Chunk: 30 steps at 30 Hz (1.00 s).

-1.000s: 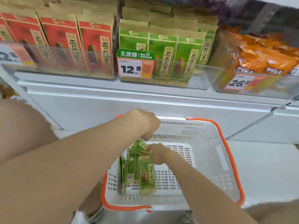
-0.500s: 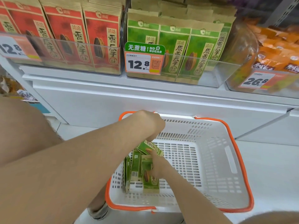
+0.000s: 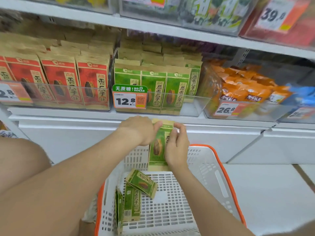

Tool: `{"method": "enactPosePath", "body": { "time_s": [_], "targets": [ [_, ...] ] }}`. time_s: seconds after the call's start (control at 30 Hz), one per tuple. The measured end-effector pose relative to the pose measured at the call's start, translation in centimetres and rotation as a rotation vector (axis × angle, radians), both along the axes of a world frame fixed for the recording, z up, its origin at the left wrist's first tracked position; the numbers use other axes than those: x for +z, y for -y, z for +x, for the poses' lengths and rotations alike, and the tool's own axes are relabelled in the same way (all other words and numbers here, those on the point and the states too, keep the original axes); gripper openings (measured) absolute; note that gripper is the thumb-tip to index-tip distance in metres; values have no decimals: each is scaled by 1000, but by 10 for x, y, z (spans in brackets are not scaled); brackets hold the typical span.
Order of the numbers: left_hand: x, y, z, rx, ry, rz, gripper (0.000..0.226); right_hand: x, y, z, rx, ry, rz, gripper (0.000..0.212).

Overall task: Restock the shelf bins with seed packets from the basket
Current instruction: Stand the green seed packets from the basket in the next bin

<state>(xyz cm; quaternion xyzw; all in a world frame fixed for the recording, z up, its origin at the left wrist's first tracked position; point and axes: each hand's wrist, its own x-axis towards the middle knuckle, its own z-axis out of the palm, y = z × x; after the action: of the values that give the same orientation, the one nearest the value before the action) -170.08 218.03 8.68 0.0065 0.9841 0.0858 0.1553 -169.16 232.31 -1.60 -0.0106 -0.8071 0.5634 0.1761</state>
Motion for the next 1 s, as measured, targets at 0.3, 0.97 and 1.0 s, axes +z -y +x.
{"method": "enactPosePath", "body": {
  "time_s": [0.3, 0.97, 1.0],
  "targets": [
    [30, -37, 2, 171, -739, 616, 54, 115, 0, -11, -209, 191, -36, 65],
    [71, -69, -53, 170, -1063, 687, 35, 221, -104, -101, 176, -372, 202, 25],
    [70, -68, -55, 118, -1069, 619, 26, 220, -109, -105, 143, -393, 156, 21]
  ]
}}
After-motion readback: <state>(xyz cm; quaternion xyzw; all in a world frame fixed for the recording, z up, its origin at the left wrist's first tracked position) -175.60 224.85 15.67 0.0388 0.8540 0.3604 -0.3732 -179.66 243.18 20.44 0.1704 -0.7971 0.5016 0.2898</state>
